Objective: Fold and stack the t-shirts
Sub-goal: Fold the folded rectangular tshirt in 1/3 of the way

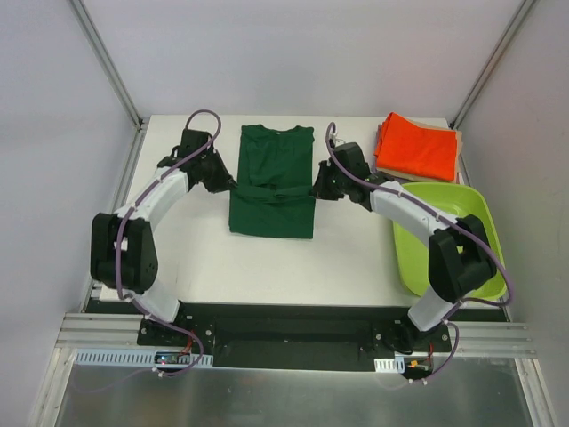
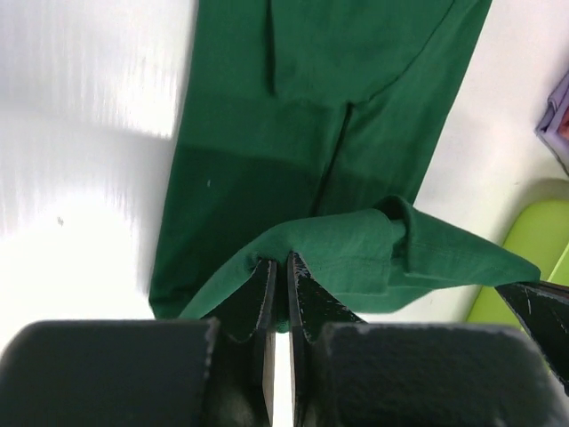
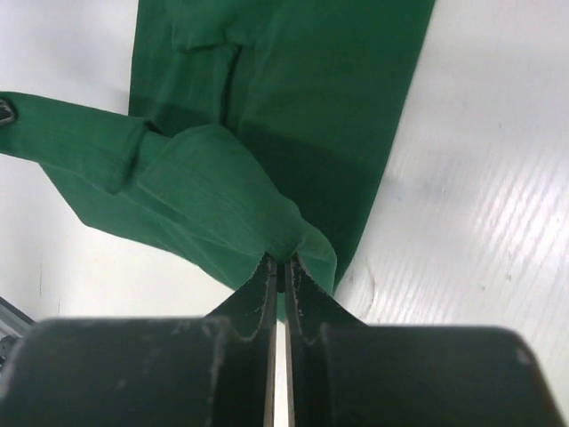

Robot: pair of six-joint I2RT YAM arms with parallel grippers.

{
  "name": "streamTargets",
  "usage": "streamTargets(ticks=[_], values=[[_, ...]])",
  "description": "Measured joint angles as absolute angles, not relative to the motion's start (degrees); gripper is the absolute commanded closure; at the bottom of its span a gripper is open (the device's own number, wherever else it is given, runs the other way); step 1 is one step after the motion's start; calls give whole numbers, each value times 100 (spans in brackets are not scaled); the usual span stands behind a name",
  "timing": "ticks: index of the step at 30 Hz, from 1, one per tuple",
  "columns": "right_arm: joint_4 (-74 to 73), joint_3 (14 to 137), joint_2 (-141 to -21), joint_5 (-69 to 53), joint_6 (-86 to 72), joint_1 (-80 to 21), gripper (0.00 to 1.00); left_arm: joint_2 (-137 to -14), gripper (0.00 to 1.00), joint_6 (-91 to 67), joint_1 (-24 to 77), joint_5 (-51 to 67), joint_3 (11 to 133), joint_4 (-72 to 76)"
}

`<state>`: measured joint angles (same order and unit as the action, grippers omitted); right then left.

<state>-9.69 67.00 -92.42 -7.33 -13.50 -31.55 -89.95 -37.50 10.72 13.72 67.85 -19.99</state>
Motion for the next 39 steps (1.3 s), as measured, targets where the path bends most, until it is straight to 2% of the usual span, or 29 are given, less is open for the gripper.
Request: streamTargets(ticks=[8, 23, 25, 27, 29, 33, 35, 36, 38, 39], values=[[-915, 7507, -10145, -1083, -1063, -2860, 99, -10298, 100, -3465, 932, 2005, 7905, -1957], [158, 7686, -11048, -1656, -587, -2495, 99, -11480, 100, -3343, 666, 2270, 8927, -1970], [274, 7782, -11246, -1723, -528, -2482, 98, -11677, 97, -3347, 663, 2272, 9011, -1966], [360, 7872, -11432, -1741, -493, -2462, 94, -11878, 87, -3347, 663, 2303, 9091, -1966], [379, 7948, -11572, -1739, -473, -2447, 85, -12016, 73, -3347, 661, 2357, 9170, -1994], [307, 8145, -11710, -1739, -445, -2375, 54, -12123, 39, -3284, 609, 2526, 9334, -1997], [314, 8219, -11703, -1761, -381, -2342, 36, -12099, 9, -3240, 589, 2639, 9384, -1975], [318, 8230, -11692, -1767, -386, -2331, 27, -12066, 1, -3214, 589, 2674, 9386, -1970], [228, 8215, -11596, -1809, -301, -2318, 6, -11957, 1, -3192, 587, 2720, 9365, -1988], [207, 8171, -11502, -1822, -272, -2316, 4, -11848, 1, -3203, 587, 2731, 9299, -1966]])
